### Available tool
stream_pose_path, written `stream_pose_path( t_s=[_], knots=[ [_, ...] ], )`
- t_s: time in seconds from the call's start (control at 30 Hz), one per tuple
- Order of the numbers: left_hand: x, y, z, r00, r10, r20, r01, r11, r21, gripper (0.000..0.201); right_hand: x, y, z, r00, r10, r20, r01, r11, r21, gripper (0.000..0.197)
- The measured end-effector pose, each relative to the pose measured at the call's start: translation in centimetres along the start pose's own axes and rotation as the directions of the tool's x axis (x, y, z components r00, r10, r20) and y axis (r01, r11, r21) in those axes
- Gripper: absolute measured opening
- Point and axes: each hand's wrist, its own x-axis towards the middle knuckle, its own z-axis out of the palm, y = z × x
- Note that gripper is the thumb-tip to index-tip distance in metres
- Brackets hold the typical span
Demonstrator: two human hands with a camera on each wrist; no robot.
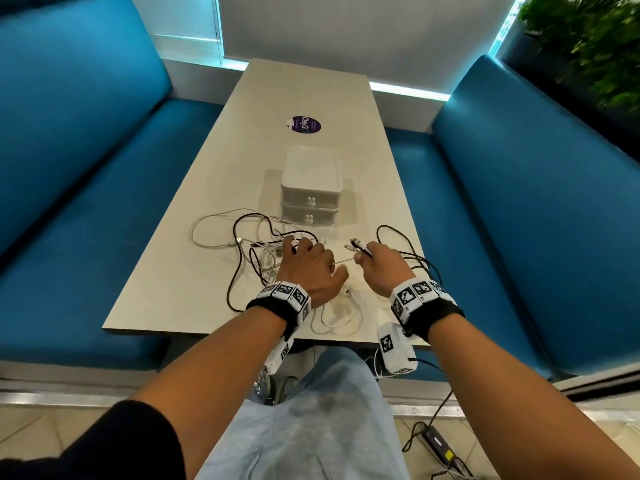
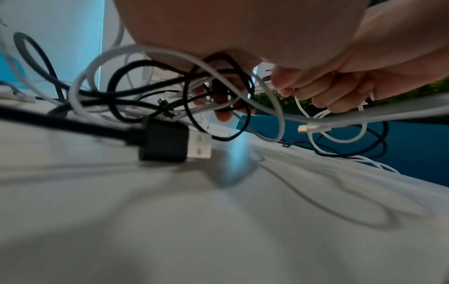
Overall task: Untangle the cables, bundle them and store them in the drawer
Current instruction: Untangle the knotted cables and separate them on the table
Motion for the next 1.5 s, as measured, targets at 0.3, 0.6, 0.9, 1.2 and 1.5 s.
stream_pose_path(
  t_s=[0.3, 0.6, 0.9, 1.2, 1.5],
  knots=[
    [0.1, -2.8, -0.1, 0.999, 0.025, 0.023, -0.027, 0.997, 0.073, 0.007, 0.6, 1.3, -1.9, 0.995, 0.096, -0.006, -0.096, 0.995, 0.023, 0.023],
    [-0.1, -2.1, -0.1, 0.985, 0.147, 0.095, -0.163, 0.968, 0.189, 0.039, 0.0, 3.4, -1.5, 0.967, 0.182, -0.180, -0.211, 0.965, -0.154, 0.023],
    [-0.3, -1.6, -0.5, 0.973, 0.200, 0.115, -0.220, 0.955, 0.201, 0.038, -1.4, -0.7, 2.8, 0.970, -0.238, 0.038, 0.240, 0.968, -0.070, 0.028],
    [-0.6, -2.4, -0.5, 0.982, 0.171, 0.086, -0.184, 0.966, 0.184, 0.032, -0.5, -0.3, 1.8, 0.983, -0.148, 0.109, 0.157, 0.985, -0.076, 0.022],
    [-0.8, -4.2, -0.6, 0.989, 0.110, 0.103, -0.127, 0.975, 0.181, 0.033, -0.1, 4.9, -2.7, 0.983, 0.174, -0.052, -0.181, 0.961, -0.211, 0.022]
  ],
)
